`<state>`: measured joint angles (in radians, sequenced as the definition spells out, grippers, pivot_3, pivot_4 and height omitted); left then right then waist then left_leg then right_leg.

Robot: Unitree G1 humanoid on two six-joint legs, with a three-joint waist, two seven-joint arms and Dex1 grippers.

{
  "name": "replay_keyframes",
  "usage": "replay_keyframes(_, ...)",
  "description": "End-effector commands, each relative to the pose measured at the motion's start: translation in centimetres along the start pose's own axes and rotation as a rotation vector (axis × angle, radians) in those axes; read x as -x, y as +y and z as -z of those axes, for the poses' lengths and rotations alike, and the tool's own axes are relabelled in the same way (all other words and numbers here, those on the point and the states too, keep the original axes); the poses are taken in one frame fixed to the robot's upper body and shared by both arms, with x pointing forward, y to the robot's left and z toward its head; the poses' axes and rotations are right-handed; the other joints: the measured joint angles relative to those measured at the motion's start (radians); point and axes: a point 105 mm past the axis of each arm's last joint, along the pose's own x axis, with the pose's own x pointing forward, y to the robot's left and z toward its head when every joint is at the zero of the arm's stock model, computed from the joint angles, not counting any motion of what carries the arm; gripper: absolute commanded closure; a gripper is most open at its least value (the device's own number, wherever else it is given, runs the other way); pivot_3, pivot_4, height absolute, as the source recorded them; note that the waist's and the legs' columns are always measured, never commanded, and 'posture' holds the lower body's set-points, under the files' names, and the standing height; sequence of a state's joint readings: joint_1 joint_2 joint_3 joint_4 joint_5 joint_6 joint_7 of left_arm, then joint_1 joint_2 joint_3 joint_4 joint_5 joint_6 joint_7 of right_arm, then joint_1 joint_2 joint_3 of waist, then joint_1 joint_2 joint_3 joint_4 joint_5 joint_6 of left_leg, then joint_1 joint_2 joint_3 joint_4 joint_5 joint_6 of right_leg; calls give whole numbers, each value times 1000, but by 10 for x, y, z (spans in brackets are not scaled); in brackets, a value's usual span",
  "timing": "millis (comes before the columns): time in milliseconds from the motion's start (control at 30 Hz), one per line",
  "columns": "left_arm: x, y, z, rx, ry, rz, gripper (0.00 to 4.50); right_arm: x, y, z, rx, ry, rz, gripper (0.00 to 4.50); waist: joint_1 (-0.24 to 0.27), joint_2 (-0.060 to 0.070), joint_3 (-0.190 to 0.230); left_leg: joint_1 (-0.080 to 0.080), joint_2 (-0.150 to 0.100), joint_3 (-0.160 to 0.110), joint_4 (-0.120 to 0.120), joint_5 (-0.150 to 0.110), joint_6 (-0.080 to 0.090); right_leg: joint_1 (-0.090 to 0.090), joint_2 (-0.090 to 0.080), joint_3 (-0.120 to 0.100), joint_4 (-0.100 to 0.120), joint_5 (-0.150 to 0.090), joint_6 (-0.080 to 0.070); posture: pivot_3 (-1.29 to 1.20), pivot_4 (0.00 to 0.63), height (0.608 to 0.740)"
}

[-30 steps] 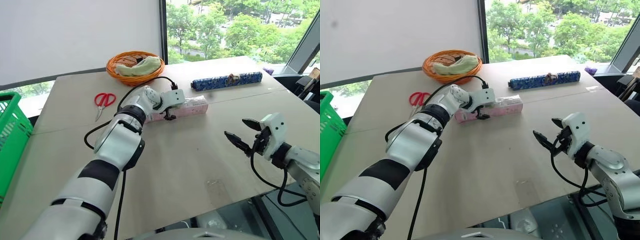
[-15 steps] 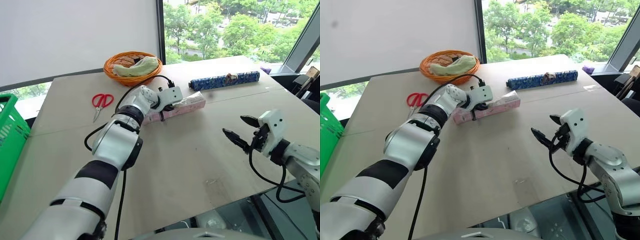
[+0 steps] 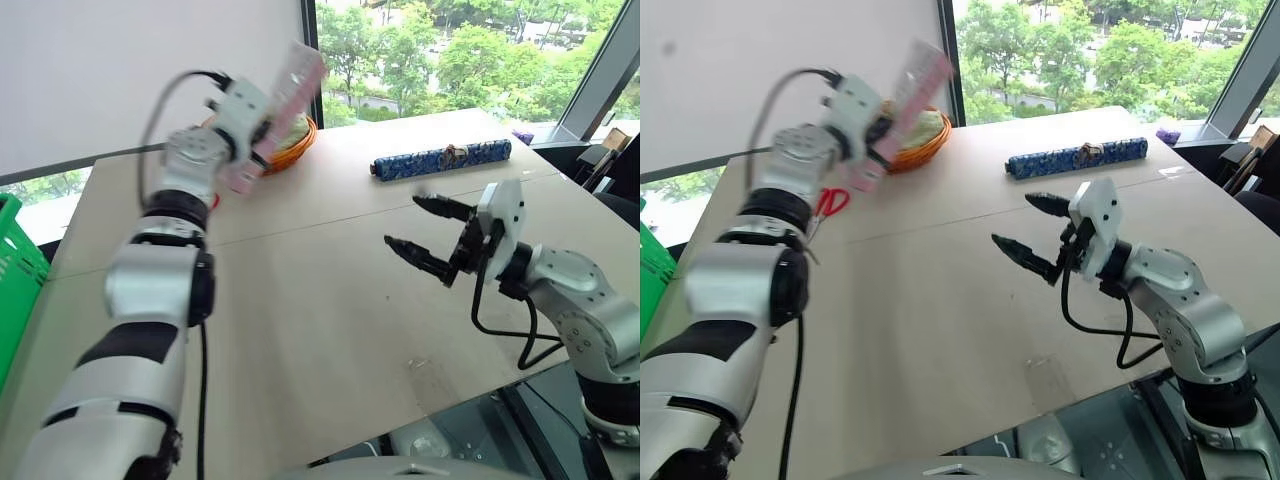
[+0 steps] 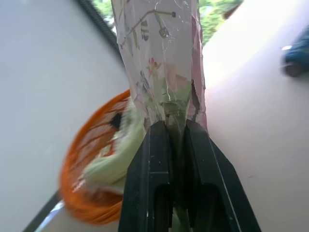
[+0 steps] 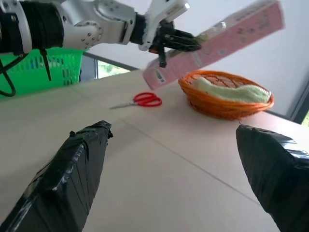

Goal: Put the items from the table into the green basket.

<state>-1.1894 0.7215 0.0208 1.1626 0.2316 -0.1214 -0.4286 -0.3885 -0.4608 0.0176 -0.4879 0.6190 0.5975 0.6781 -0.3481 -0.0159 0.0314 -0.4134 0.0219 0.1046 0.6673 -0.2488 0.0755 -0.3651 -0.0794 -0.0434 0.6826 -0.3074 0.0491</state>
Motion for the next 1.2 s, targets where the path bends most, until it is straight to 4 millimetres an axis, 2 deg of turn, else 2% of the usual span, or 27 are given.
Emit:
replay_keyframes(33, 64, 119, -2, 107, -90, -448, 4437, -8, 11, -21, -59, -130, -145, 0, 21, -5, 1, 0, 0, -2, 0, 0, -1, -1, 1, -1, 0, 0, 0, -132, 0, 740)
replay_keyframes(100, 88, 139, 15, 56, -30, -526, 4437, -14, 9, -25, -65, -156, -173, 0, 68, -6, 1, -2, 0, -3, 0, 0, -1, -1, 1, -1, -1, 0, 0, -85, 0, 740)
replay_keyframes(200, 116, 149, 45, 3, 97, -576, 4437, -25, 6, -24, -50, -144, -211, 0, 147, -7, 1, -2, -2, -3, 1, 0, 0, -1, 0, 0, -2, 0, 0, -52, 0, 740)
replay_keyframes(333, 143, 144, 80, 10, 243, -607, 4437, -34, 2, -25, -28, -139, -231, 0, 254, -11, -2, -2, -2, -3, 2, 0, -1, -3, -1, -1, -2, 0, 0, -18, 0, 740)
replay_keyframes(400, 150, 139, 90, 31, 253, -622, 4437, -38, 1, -26, -24, -143, -237, 0, 300, -14, -3, -3, -2, -4, 2, -3, -7, -3, -2, -2, -1, 0, -1, -7, 0, 740)
replay_keyframes(467, 150, 131, 102, 77, 268, -608, 4437, -39, 3, -27, -27, -150, -246, 0, 328, -16, -4, -3, -3, -4, 2, -2, -8, -3, -3, -3, 0, 1, -2, -1, 0, 740)
replay_keyframes(567, 145, 124, 113, 86, 295, -587, 3332, -39, 7, -27, -28, -153, -258, 0, 349, -20, -7, -3, -4, -6, 1, -2, -9, -2, -6, -7, -1, 1, -3, -15, 0, 740)
replay_keyframes(700, 128, 110, 109, 105, 267, -518, 1603, -37, 8, -28, -28, -160, -250, 0, 340, -21, -9, -3, -7, -6, 0, -2, -9, -2, -9, -7, -1, 1, -3, -43, 0, 740)
replay_keyframes(800, 119, 108, 99, 157, 202, -522, 1603, -35, 6, -27, -23, -152, -229, 0, 322, -21, -10, -3, -7, -6, -1, -2, -9, -2, -9, -7, -1, 1, -3, -51, 0, 740)
replay_keyframes(900, 110, 103, 79, 185, 95, -490, 1603, -30, 4, -24, -25, -140, -209, 0, 301, -21, -11, -3, -7, -5, -2, -2, -9, -4, -8, -7, -1, 1, -3, -66, 0, 740)
replay_keyframes(967, 93, 77, 49, 290, -71, -350, 1603, -23, 0, -19, -32, -119, -179, 0, 292, -20, -11, -4, -7, -4, -3, -2, -9, -5, -8, -8, -1, 1, -3, -74, 0, 740)
replay_keyframes(1033, 79, 19, 18, 383, -208, -58, 1603, -10, -8, -8, -50, -83, -125, 0, 293, -20, -11, -5, -7, -4, -2, -2, -8, -5, -9, -9, -1, 1, -2, -78, 0, 740)
replay_keyframes(1100, 80, -39, 7, 388, -226, 185, 1603, 7, -16, 11, -67, -20, -65, 0, 289, -19, -11, -6, -7, -4, -1, -2, -8, -5, -10, -9, -2, 1, -2, -91, 0, 740)
replay_keyframes(1200, 88, -110, 15, 489, -173, 367, 1603, 41, -28, 50, -81, 116, 44, 0, 279, -12, -12, -4, -8, -3, 0, -3, -6, -1, -11, -8, -3, 1, -2, -121, 0, 740)
